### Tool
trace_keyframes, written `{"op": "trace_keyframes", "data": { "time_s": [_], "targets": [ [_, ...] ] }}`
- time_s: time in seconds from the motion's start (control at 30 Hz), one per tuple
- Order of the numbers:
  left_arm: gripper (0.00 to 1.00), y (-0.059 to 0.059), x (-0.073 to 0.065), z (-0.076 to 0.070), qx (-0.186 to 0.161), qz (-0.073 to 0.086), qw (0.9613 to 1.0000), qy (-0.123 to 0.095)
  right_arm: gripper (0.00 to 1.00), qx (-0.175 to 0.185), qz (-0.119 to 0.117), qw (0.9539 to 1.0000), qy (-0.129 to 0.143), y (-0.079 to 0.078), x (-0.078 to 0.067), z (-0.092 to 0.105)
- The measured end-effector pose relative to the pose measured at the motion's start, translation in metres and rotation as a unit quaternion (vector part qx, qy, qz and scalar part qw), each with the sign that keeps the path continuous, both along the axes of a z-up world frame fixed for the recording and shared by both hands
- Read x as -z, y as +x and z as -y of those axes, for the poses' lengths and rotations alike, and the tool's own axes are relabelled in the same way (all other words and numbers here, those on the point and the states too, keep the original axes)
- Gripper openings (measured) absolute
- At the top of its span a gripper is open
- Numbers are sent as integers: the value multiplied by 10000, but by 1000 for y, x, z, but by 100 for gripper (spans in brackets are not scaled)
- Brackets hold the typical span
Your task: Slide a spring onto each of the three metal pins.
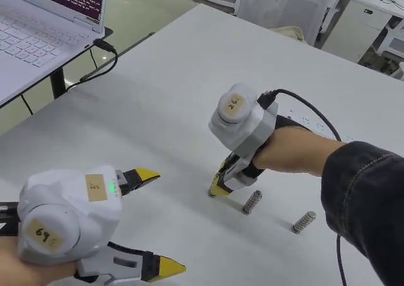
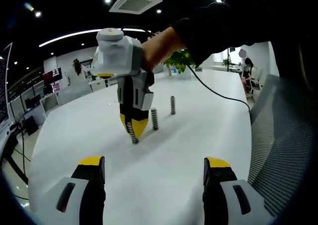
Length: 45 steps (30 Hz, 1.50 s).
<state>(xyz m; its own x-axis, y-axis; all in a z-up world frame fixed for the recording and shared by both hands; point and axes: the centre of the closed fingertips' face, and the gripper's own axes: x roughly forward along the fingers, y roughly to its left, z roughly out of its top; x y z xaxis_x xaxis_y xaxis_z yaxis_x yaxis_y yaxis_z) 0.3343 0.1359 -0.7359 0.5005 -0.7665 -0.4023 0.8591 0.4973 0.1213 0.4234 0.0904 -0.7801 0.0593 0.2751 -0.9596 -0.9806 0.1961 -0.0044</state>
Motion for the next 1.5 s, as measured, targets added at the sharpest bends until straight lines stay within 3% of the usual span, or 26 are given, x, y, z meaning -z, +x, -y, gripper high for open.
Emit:
{"op": "trace_keyframes", "data": {
  "time_s": [0.23, 0.47, 0.63, 0.8, 1.0, 1.3, 1.5],
  "targets": [
    [79, 0, 0, 1, 9, -23, 10000, -16, 32, -14, -45, 10000, 50, -3, 2, 1],
    [79, 0, 1, 2, 29, -47, 10000, -9, 54, 109, 36, 9995, 309, -1, 1, -4],
    [80, -1, 2, 3, 42, -52, 10000, -4, 61, 135, 94, 9992, 365, 0, -1, -3],
    [80, 0, 1, 3, 41, -54, 10000, 2, 81, 246, 181, 9980, 562, 2, -2, -4],
    [80, -1, 2, 4, 70, -66, 9999, 28, 98, 317, 303, 9957, 820, 3, -4, -6],
    [80, 0, 1, 7, 108, -68, 9999, 38, 100, 465, 509, 9916, 1091, 12, -16, 0],
    [80, 1, 0, 9, 145, -74, 9999, 57, 100, 682, 653, 9881, 1218, 16, -27, 14]
  ]
}}
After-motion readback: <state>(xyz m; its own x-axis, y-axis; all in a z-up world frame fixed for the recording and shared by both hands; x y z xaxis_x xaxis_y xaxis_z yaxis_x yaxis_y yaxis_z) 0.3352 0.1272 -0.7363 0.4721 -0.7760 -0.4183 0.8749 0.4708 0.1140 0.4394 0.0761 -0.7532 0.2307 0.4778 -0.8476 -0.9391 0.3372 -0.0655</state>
